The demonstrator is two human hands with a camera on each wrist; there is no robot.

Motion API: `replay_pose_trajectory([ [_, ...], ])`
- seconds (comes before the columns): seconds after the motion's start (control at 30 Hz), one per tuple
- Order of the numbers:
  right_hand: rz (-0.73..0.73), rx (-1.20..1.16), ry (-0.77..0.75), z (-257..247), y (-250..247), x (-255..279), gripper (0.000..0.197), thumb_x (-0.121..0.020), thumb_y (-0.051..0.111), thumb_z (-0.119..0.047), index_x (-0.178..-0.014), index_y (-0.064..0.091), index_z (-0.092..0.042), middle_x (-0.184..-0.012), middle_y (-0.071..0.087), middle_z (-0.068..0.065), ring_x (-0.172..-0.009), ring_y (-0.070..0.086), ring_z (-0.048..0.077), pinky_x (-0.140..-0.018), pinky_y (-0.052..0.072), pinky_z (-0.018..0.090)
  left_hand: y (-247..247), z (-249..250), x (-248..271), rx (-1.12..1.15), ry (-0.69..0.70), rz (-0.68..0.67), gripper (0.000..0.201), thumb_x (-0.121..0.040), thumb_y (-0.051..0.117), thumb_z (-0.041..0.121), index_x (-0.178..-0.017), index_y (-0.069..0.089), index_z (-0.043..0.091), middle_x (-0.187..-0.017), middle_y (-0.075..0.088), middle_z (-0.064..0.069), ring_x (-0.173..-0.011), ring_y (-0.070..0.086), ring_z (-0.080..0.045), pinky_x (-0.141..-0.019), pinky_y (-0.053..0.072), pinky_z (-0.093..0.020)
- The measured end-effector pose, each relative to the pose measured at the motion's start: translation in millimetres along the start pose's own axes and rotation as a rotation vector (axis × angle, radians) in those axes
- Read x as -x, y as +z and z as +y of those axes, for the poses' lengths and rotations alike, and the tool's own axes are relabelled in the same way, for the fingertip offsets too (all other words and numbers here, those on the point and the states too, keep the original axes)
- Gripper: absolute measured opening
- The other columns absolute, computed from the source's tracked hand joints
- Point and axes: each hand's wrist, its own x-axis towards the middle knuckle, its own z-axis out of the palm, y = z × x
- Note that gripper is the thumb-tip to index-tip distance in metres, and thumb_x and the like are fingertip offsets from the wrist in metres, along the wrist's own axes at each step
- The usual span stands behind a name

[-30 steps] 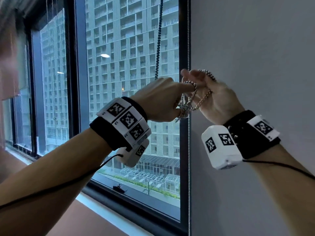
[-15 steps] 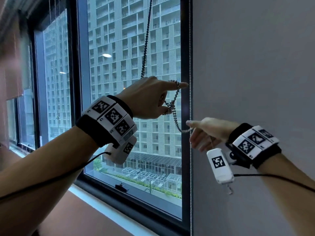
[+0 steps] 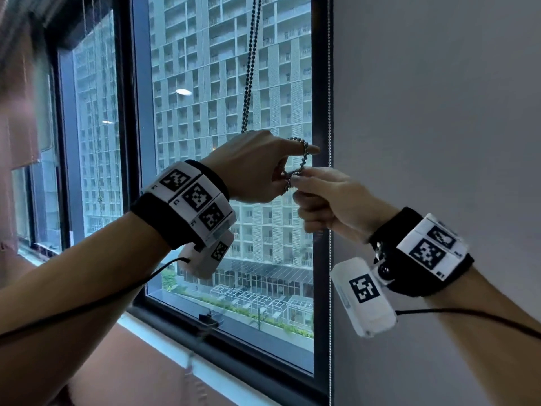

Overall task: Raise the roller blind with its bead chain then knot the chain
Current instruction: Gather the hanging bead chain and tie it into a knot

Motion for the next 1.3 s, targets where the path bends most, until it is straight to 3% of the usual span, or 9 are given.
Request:
replay_pose_trajectory([
  [0.07,0.027,0.082,-0.034,6.1,-1.2,1.5,0.015,-0.102,0.042,-0.018,-0.097,0.049,-0.006,-0.052,0.026,-0.012,-0.041,0.021,0.004,-0.036,0.024,0.016,-2.7,-1.8,3.7,0.011,0.002,-0.017,0.057,-0.085,0.064,0.03,-0.14,0.048,0.032,-0.084,0.073,0.006,-0.072,0.062,-0.009,-0.078,0.057,-0.037],
  [0.23,0.068,0.207,-0.079,23.3,-7.0,3.1,0.033,-0.103,0.04,-0.021,-0.116,0.046,0.009,-0.053,0.031,-0.014,-0.041,0.023,0.003,-0.035,0.024,0.015,-2.8,-6.4,5.6,0.021,0.062,-0.015,0.039,-0.085,0.067,0.029,-0.124,0.064,0.031,-0.09,0.074,0.014,-0.076,0.058,0.014,-0.089,0.05,-0.023],
  [0.3,0.089,0.259,-0.101,21.9,-9.4,3.8,0.031,-0.103,0.04,-0.023,-0.109,0.054,0.005,-0.055,0.028,-0.009,-0.043,0.022,0.006,-0.036,0.023,0.018,-3.3,-7.1,3.5,0.092,0.068,0.012,0.028,-0.084,0.07,0.023,-0.112,0.071,0.027,-0.098,0.073,0.014,-0.064,0.048,0.03,-0.075,0.036,0.003],
  [0.37,0.107,0.333,-0.128,17.4,-11.2,3.8,0.032,-0.103,0.04,-0.024,-0.099,0.06,0.001,-0.055,0.026,-0.005,-0.043,0.02,0.009,-0.036,0.02,0.02,-4.6,-6.4,2.8,0.178,0.065,0.037,0.016,-0.081,0.073,0.017,-0.098,0.074,0.016,-0.095,0.07,0.01,-0.06,0.042,0.036,-0.06,0.029,0.009],
  [0.53,0.087,0.445,-0.185,6.5,-8.3,2.0,0.034,-0.103,0.041,-0.022,-0.089,0.058,0.005,-0.053,0.024,-0.001,-0.038,0.019,0.008,-0.034,0.019,0.02,-0.6,-8.7,4.8,0.246,0.009,0.125,0.01,-0.077,0.067,0.008,-0.08,0.058,0.008,-0.074,0.063,0.003,-0.054,0.053,0.005,-0.054,0.037,-0.003],
  [0.7,0.08,0.525,-0.212,0.0,-19.0,5.4,0.034,-0.102,0.042,-0.024,-0.093,0.061,0.001,-0.053,0.023,0.0,-0.041,0.018,0.013,-0.036,0.02,0.021,0.2,-14.4,7.1,0.344,-0.069,0.198,0.005,-0.077,0.063,-0.002,-0.079,0.059,-0.001,-0.077,0.061,0.018,-0.051,0.059,-0.018,-0.049,0.052,-0.029],
  [0.83,0.08,0.523,-0.184,7.0,-33.2,15.8,0.031,-0.102,0.042,-0.026,-0.09,0.064,-0.007,-0.055,0.025,0.001,-0.042,0.019,0.014,-0.036,0.023,0.019,-1.1,-41.3,19.4,0.454,-0.202,0.303,0.01,-0.076,0.058,-0.011,-0.077,0.054,-0.002,-0.098,0.07,0.001,-0.059,0.066,-0.004,-0.052,0.053,-0.015],
  [0.97,0.097,0.507,-0.119,22.8,-41.3,29.2,0.031,-0.101,0.044,-0.026,-0.081,0.063,-0.011,-0.053,0.029,-0.003,-0.041,0.024,0.009,-0.036,0.025,0.016,8.0,-71.6,34.5,0.25,-0.306,0.246,0.021,-0.082,0.057,-0.008,-0.093,0.053,0.009,-0.077,0.058,0.001,-0.046,0.049,-0.004,-0.043,0.042,-0.011],
  [1.3,0.068,0.448,-0.092,29.7,-37.6,25.9,0.032,-0.1,0.045,-0.028,-0.079,0.06,-0.009,-0.06,0.02,0.011,-0.049,0.014,0.022,-0.037,0.019,0.019,27.1,-86.7,32.9,0.098,-0.261,0.215,0.033,-0.082,0.055,-0.009,-0.108,0.055,0.011,-0.096,0.052,-0.009,-0.064,0.041,-0.002,-0.056,0.038,-0.014],
])
